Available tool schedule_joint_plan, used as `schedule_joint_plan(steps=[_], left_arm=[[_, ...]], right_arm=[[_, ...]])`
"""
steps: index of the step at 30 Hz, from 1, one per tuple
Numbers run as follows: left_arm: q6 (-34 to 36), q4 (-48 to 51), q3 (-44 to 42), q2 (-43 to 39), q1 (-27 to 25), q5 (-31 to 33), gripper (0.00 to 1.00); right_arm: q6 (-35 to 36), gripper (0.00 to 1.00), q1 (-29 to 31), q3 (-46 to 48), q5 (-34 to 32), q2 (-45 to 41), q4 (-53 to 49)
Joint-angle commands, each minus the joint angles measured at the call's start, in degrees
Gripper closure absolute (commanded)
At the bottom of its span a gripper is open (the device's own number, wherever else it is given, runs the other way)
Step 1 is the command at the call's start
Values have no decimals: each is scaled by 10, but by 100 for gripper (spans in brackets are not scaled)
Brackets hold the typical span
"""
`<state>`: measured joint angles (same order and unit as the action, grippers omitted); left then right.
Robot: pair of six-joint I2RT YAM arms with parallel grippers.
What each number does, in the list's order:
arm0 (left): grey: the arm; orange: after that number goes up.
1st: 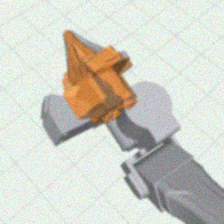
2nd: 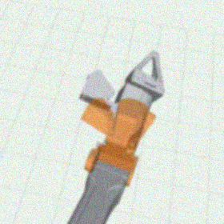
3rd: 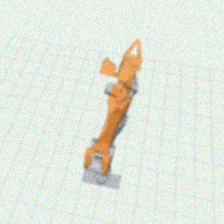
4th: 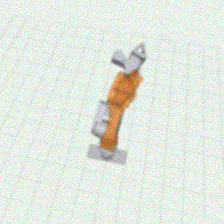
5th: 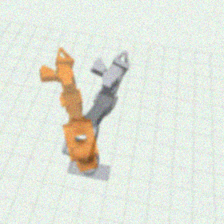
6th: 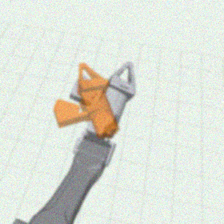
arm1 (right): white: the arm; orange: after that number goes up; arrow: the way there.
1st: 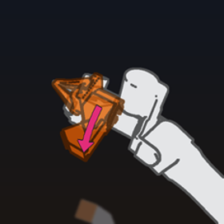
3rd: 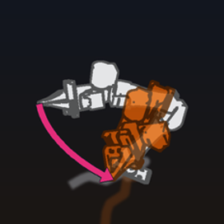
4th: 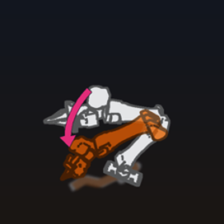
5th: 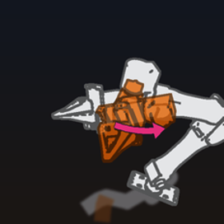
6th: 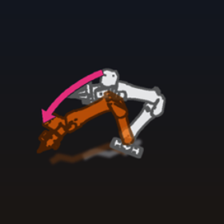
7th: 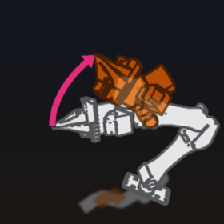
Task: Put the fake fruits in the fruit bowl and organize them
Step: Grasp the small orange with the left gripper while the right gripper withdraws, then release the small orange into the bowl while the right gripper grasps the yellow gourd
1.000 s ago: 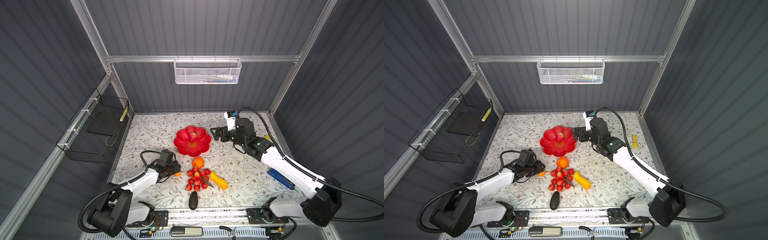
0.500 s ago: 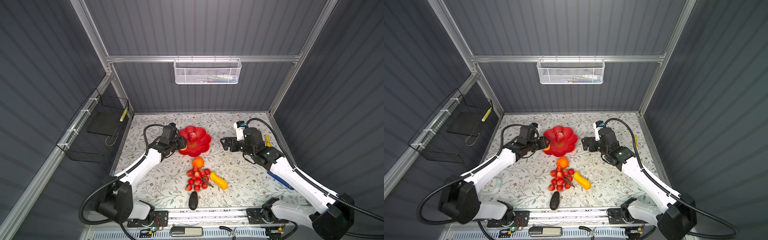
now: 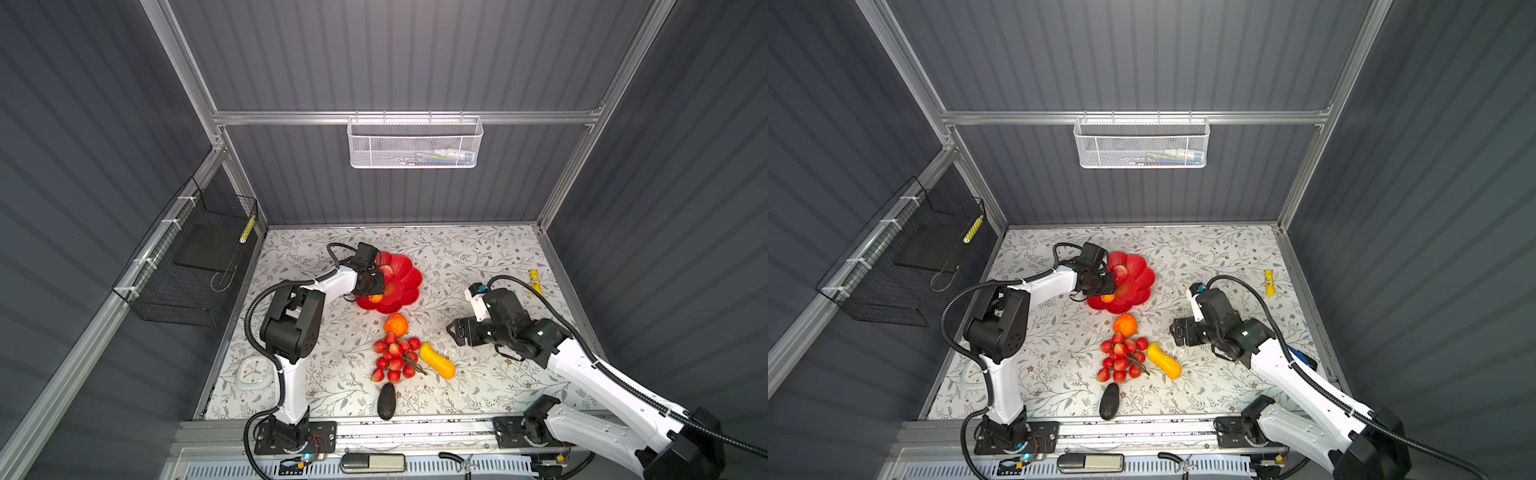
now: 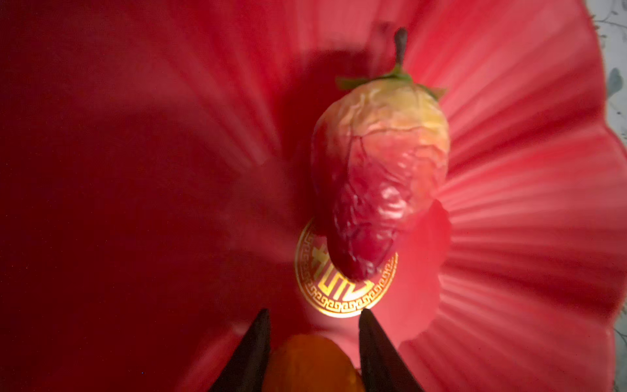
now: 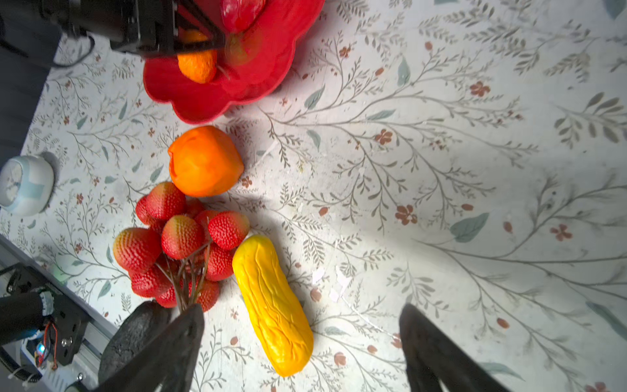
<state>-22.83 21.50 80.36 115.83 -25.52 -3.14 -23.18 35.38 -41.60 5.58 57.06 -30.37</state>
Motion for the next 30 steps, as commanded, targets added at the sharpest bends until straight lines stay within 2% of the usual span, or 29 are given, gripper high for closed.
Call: schedule_joint_plan(steps=[1, 10, 16, 19, 25, 30], left_arm=[[3, 24, 38, 15, 1, 4, 58], [-12, 25, 44, 4, 1, -5, 27], [-25, -13, 25, -58, 9, 0, 12], [-31, -53, -4, -110, 14, 3, 7], [-44, -126, -73, -235, 19, 65, 0], [-69, -237, -203, -378, 21, 137, 0]], right_arm=[[-16, 12, 28, 23, 9, -3, -20], [-23, 14, 93, 42, -37, 51, 13], [-15, 16, 124, 26, -49, 125, 46], [-18, 18, 141, 18, -51, 157, 62], [-21, 23, 167, 9, -69, 211, 78], [-42, 30, 172, 7, -72, 235, 77]])
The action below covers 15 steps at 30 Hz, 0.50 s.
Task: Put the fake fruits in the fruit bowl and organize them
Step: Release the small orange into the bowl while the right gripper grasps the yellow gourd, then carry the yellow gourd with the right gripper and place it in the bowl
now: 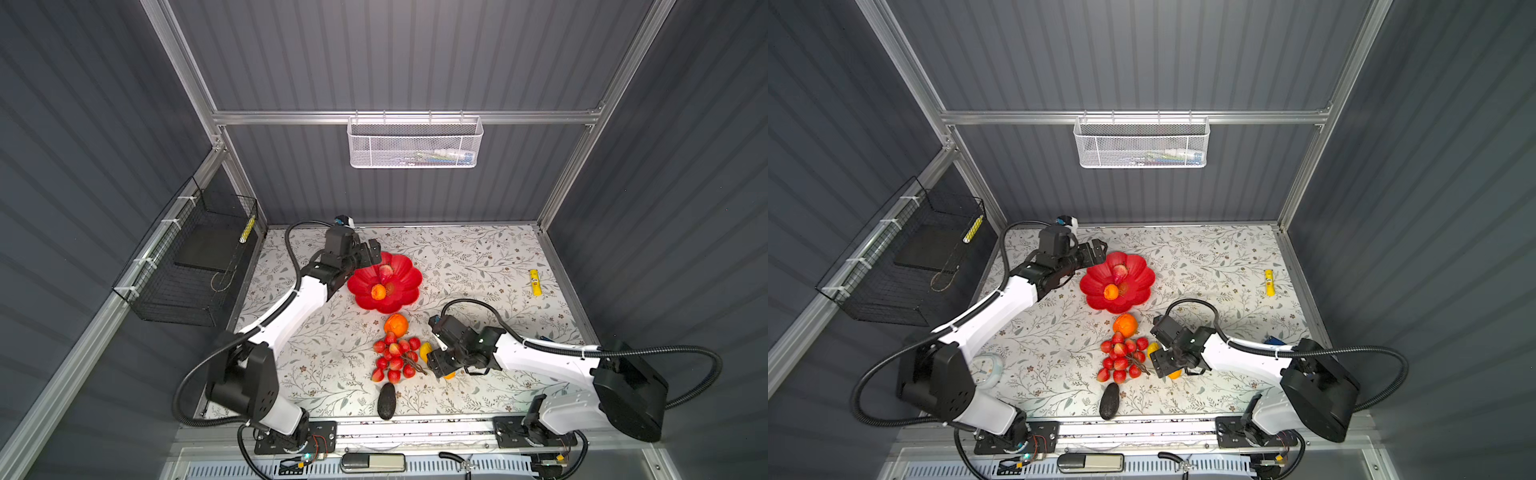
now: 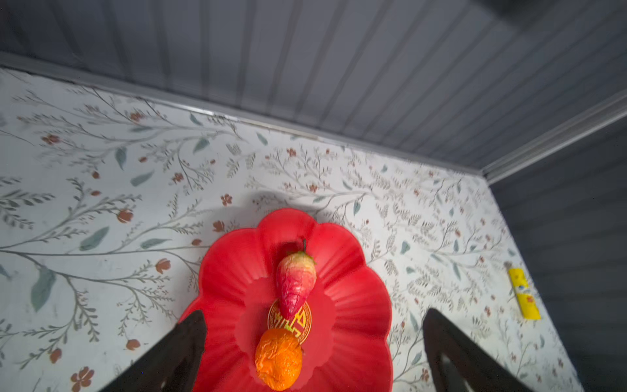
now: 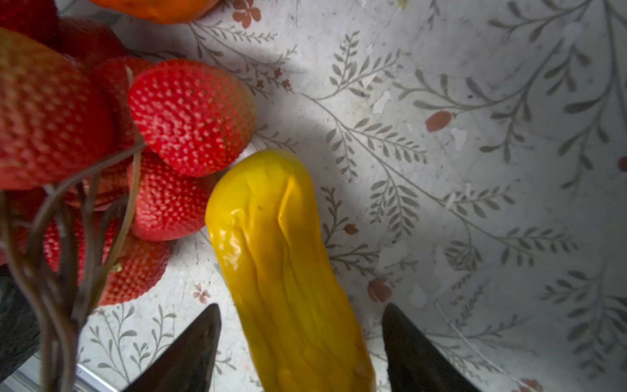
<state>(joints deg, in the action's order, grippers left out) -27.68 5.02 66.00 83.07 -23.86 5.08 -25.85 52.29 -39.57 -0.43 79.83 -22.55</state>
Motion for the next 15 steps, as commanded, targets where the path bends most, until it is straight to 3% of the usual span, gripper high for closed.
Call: schedule_joint_plan(steps=[1, 9, 15], left_arm=[[-23, -80, -79, -76, 6, 66, 0], [-36, -18, -178, -207, 14, 148, 0], [-54, 3, -202, -235, 26, 148, 0]], right_arm=[[-21, 32, 3, -11, -10, 11, 0], [-57, 69, 3, -6, -45, -2, -23], [-63, 72, 1, -26, -113, -103, -100]])
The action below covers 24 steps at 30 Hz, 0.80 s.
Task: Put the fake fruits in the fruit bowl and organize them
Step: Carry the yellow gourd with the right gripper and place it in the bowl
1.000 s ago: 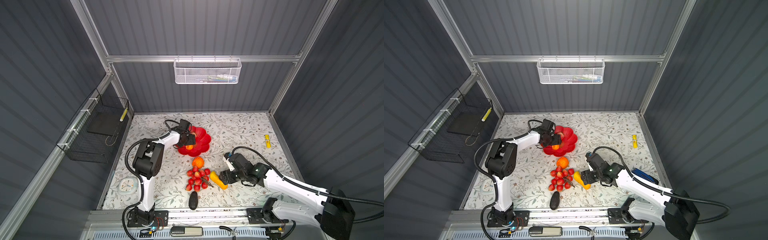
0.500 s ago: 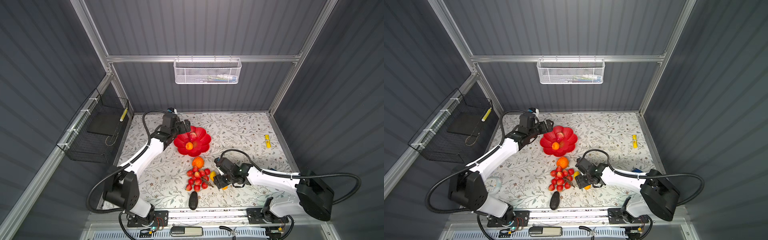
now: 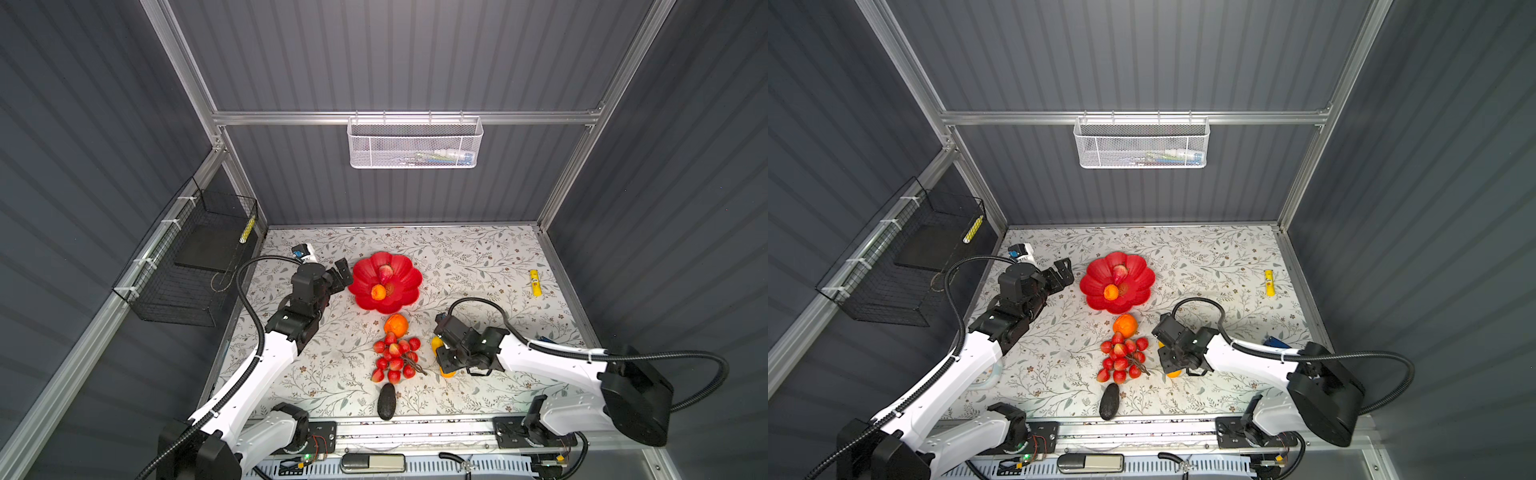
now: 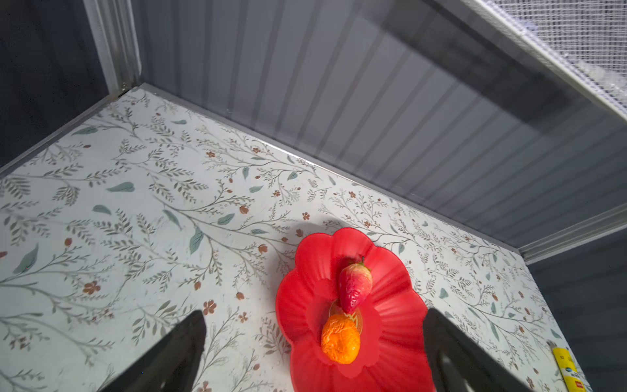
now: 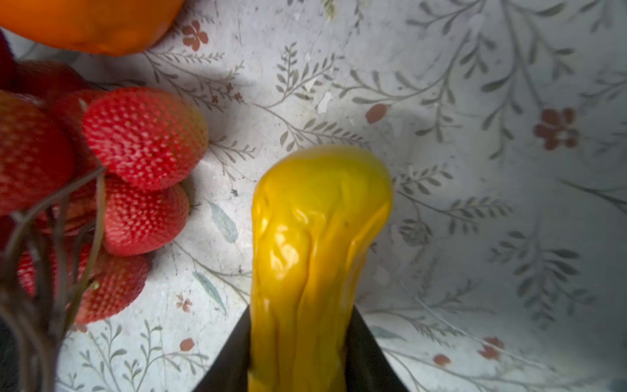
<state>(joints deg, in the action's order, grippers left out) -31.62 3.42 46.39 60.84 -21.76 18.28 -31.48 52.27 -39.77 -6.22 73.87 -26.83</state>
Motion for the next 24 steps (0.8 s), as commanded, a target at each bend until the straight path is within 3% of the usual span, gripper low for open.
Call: schedule_joint_plan(steps=[1, 4, 7, 15, 24], left_arm=[[-17, 19, -7, -14, 6, 14, 0], [-19, 22, -13, -22, 6, 7, 0], [-18, 46, -13, -34, 6, 7, 0], [37, 138, 14, -125, 7, 13, 0], [12, 223, -4, -194, 7, -27, 0]], right_arm=[[1, 72, 0, -35, -66, -58, -65], [29, 70, -23, -87, -75, -73, -62], [62, 69, -65, -142, -51, -35, -11], [142, 70, -130, -387, 9, 229, 37], [131, 68, -148, -570, 34, 431, 31]])
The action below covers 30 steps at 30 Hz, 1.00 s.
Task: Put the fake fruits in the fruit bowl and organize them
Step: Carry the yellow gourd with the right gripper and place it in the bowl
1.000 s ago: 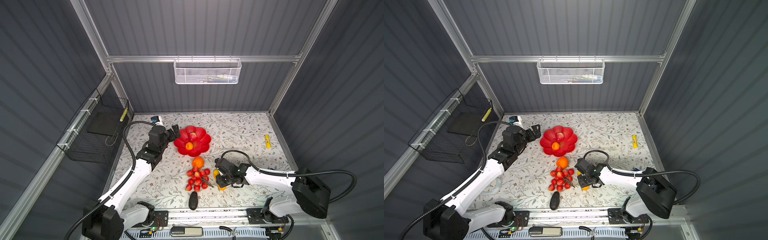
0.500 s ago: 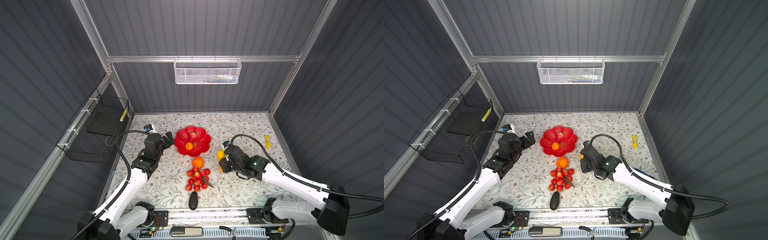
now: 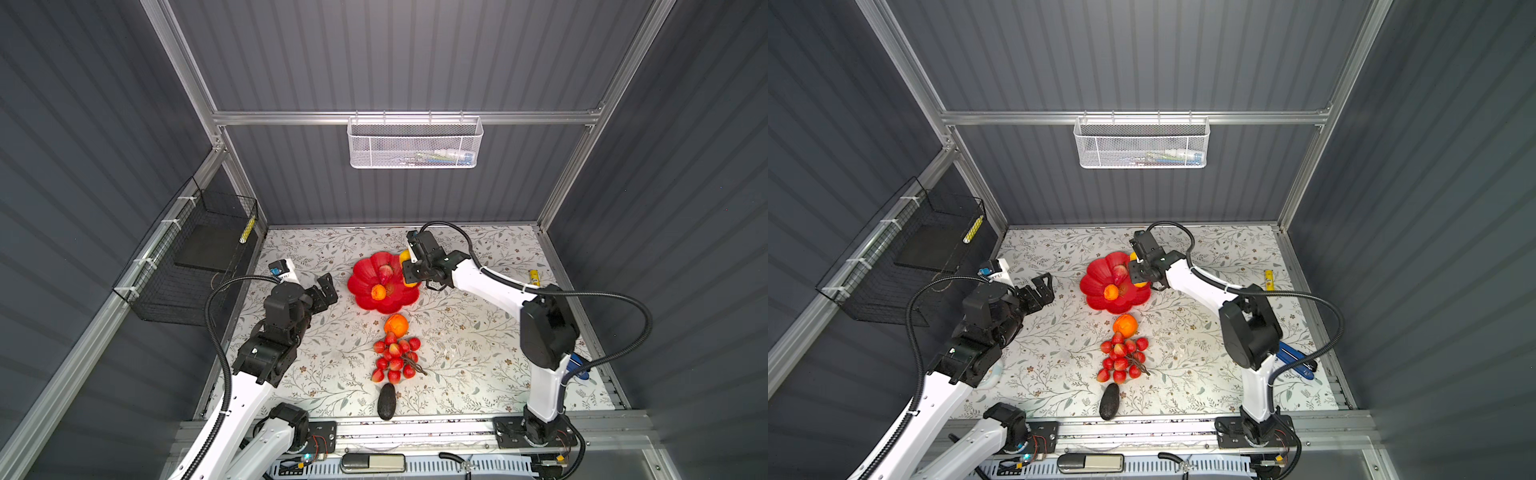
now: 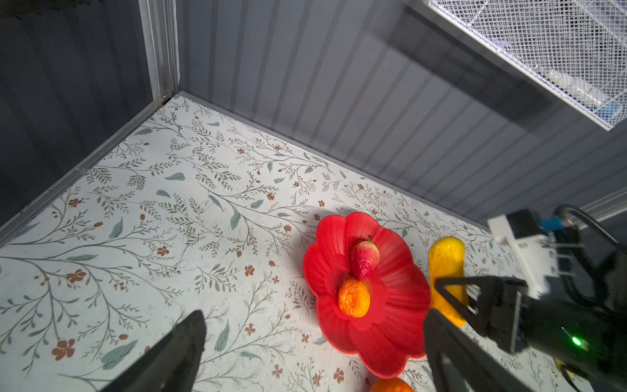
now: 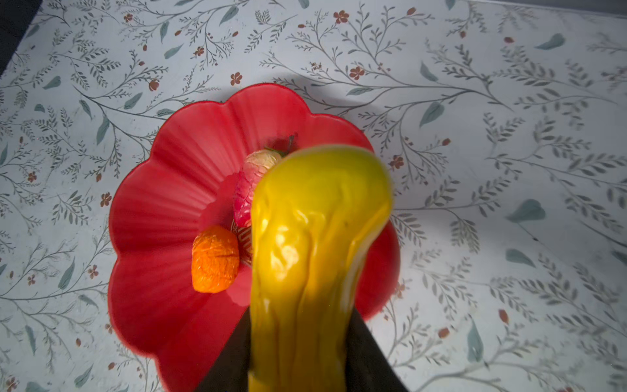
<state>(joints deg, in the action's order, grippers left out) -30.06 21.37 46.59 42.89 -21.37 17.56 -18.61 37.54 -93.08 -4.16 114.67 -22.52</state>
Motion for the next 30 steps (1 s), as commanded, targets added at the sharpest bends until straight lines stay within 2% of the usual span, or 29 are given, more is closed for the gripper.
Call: schedule_joint_plan(steps=[1, 11, 15, 23, 27, 30], left_arm=[[-5, 49, -8, -18, 2, -22, 0], [-13, 72, -15, -28, 3, -51, 0], [-20, 74, -20, -31, 3, -66, 0], [-24, 79, -22, -28, 3, -74, 0], [-34, 83, -25, -24, 3, -84, 0], [-39, 81, -30, -10, 3, -127, 1]], right_arm=[[-2, 68, -1, -49, 13, 37, -16], [-44, 64, -5, -101, 29, 116, -43], [-60, 56, -5, -93, 36, 125, -40], [-69, 35, -5, -93, 38, 125, -38], [-70, 31, -6, -94, 40, 115, -39], [-68, 29, -6, -70, 51, 71, -14]])
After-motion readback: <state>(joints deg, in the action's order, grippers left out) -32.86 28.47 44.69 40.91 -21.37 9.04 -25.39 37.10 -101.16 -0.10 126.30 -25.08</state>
